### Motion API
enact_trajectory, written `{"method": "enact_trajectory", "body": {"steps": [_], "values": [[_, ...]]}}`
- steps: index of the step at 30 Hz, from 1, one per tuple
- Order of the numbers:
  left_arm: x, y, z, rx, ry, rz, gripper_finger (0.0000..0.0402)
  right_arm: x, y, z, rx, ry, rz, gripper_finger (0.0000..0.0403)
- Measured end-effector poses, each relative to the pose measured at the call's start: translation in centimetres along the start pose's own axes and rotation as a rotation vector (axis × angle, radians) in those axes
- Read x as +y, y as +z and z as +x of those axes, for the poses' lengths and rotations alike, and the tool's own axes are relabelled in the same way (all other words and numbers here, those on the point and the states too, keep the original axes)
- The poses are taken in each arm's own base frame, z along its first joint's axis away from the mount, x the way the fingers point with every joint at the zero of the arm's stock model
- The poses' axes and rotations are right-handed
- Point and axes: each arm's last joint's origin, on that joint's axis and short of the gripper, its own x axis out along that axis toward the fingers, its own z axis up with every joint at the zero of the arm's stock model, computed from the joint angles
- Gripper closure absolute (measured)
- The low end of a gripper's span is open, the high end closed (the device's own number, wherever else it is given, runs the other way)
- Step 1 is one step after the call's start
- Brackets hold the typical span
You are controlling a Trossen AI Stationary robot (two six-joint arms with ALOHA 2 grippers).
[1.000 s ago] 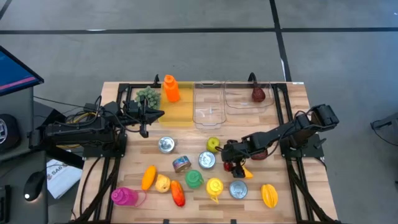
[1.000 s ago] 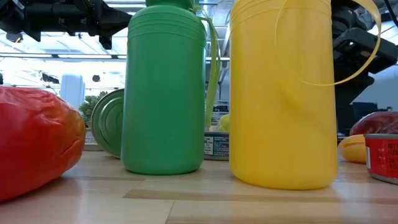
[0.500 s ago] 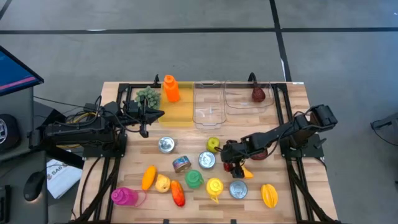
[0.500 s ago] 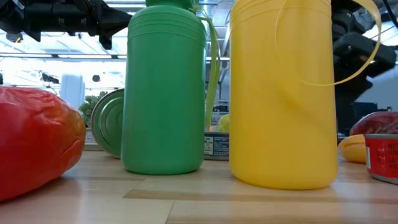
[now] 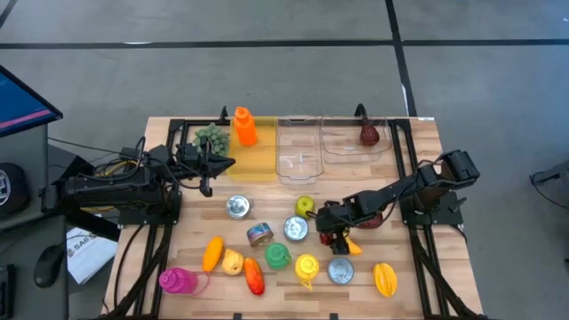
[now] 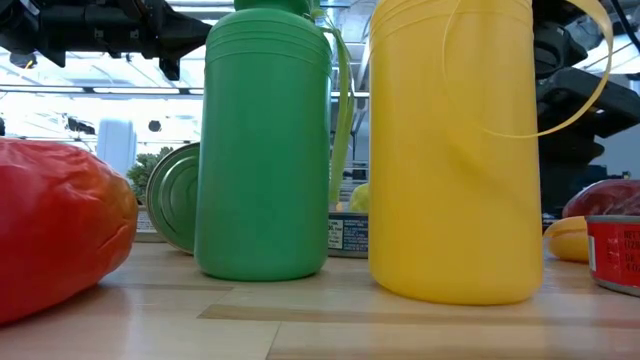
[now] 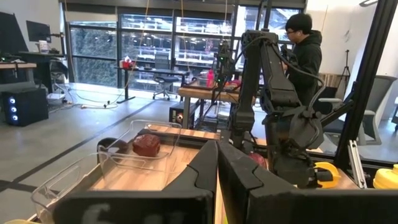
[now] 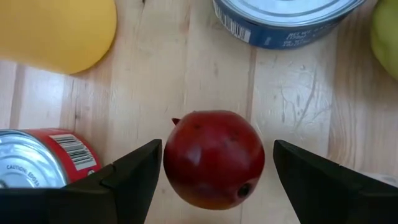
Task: Pick & Place Food Item
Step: Put the red pomegranate into the right transparent bin
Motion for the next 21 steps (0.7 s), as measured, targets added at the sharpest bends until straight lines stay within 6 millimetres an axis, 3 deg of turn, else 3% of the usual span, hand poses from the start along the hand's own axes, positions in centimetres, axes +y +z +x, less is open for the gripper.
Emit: {"method": "enact_trajectory", "body": {"steps": [14,21], "values": [[0.0,0.0,0.0,0.0,0.0,0.0,0.0401,-0.01,-0.01,-0.01,0.001,0.0,0.0,0.0204],[0.0,0.0,0.0,0.0,0.0,0.0,0.0401,-0.04,-0.25,-0.1,0.03,-0.005,0.003,0.0202]]}}
